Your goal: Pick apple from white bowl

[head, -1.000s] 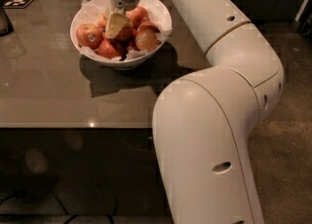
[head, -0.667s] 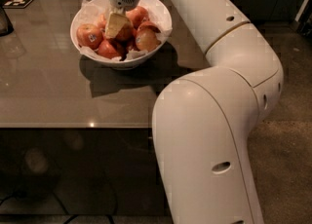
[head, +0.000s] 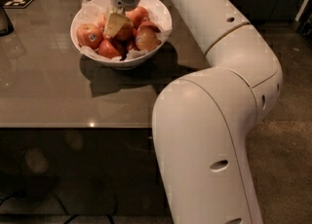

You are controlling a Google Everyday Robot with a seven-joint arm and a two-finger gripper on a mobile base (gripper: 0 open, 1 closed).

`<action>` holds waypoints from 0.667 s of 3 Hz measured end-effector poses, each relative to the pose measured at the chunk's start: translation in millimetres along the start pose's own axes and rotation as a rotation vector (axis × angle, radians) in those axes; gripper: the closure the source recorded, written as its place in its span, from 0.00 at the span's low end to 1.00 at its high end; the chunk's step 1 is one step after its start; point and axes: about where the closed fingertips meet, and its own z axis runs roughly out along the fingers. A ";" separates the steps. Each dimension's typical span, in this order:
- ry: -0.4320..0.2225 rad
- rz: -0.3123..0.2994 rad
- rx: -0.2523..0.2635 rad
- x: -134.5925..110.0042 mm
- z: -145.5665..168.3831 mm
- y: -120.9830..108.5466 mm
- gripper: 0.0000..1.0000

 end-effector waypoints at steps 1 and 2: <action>0.000 0.000 0.000 -1.3 -0.6 -0.5 1.00; 0.000 0.000 0.000 -1.3 -0.6 -0.5 0.81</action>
Offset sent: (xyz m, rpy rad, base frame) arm 0.0001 0.0008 0.0012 0.0000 0.0000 0.0000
